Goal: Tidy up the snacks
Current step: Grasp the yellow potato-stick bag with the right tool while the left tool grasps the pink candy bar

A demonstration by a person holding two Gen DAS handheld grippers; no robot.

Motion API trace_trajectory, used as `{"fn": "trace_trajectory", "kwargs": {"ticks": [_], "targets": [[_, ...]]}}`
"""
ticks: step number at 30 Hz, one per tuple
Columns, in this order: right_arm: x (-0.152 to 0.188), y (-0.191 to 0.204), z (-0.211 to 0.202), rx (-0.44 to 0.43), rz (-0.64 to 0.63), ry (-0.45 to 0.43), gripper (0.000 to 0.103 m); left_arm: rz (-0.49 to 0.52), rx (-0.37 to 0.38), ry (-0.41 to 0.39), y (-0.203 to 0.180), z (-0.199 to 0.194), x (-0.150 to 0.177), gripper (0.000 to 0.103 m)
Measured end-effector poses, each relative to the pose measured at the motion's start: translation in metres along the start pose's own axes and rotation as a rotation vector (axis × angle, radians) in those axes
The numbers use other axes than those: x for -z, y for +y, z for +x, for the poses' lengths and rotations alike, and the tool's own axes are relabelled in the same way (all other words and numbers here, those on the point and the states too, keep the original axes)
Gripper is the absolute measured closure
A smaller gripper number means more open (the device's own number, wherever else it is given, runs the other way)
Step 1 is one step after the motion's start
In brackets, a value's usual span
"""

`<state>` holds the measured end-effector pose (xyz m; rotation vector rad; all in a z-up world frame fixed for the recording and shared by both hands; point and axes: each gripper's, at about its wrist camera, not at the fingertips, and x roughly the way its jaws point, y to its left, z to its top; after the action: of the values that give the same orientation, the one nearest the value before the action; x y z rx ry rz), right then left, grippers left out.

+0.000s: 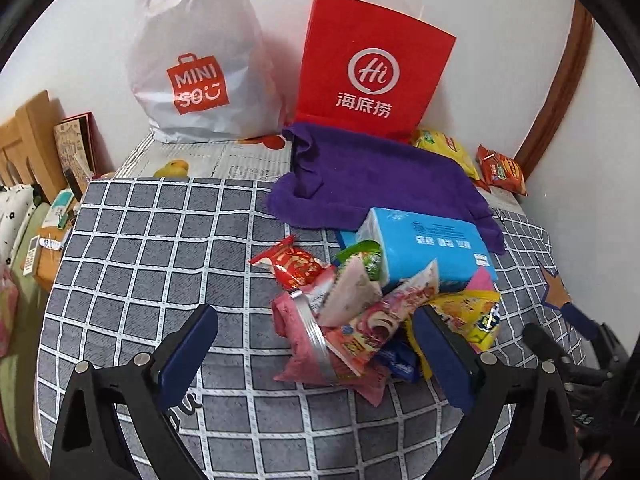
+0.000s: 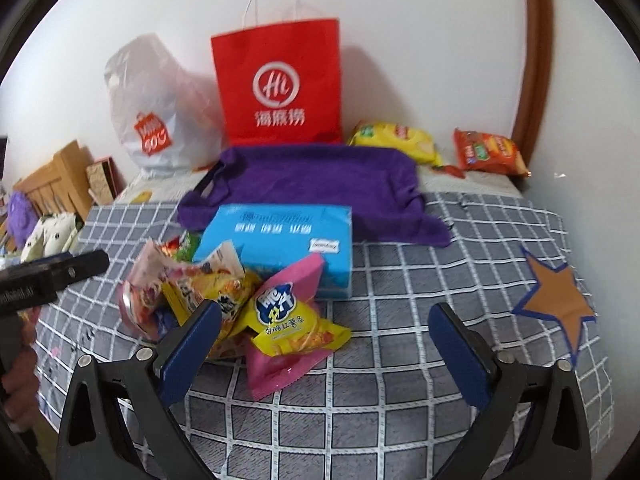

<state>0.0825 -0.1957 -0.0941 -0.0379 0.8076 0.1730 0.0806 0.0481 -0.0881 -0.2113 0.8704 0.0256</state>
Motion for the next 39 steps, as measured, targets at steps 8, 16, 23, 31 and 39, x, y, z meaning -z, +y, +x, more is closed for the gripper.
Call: {"fn": "trace_trajectory", "kwargs": {"ticks": [8,16,23,31,39], "targets": [[0.008,0.008,0.038,-0.071,-0.043,0.079,0.021,-0.023,-0.033,0.011,0.024,0.008,-0.005,0.005],[0.020,0.023,0.072,-0.071,-0.141,0.124,0.026,-0.032,-0.039,0.052,0.035,0.019,-0.003,0.005],[0.029,0.017,0.073,-0.040,-0.150,0.111,0.039,0.049,-0.007,0.069,0.009,0.030,0.001,0.005],[0.040,-0.032,0.054,0.040,-0.053,0.119,0.039,0.139,0.051,0.067,-0.028,0.036,0.006,0.012],[0.051,-0.058,0.054,0.058,-0.005,0.121,0.039,0.257,0.041,0.089,-0.068,0.048,0.009,0.034]]}}
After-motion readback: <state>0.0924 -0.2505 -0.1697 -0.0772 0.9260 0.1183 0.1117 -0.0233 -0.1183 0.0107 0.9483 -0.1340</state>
